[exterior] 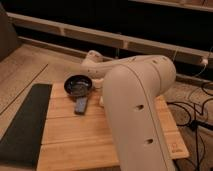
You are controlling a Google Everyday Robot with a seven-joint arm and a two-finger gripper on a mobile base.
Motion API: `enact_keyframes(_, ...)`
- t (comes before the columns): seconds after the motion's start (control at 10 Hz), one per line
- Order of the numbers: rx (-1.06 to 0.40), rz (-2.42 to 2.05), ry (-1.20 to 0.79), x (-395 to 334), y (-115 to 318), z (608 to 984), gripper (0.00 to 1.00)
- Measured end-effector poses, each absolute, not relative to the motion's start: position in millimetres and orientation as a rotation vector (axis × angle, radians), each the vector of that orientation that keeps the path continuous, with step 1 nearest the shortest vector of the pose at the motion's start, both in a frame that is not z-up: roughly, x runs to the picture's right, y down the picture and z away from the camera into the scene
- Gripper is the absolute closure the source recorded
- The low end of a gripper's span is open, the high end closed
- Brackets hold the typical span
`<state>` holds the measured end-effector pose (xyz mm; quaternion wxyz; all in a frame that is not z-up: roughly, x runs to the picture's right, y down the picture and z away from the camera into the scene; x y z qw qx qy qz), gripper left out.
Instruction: Place the pepper in the ceramic cup
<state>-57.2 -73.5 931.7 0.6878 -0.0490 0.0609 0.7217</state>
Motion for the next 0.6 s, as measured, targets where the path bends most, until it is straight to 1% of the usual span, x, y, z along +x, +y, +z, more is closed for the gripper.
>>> enact_keyframes(0.1, -0.117, 1.617, 0.138, -58.7, -70.5, 932.7, 0.29)
enact_keyframes(0.2, -0.122, 1.620, 0.138, -59.6, -69.1, 933.0, 0.24)
enact_keyframes(0.6, -0.154, 1.629, 0.150, -62.9, -61.1, 932.4, 0.24)
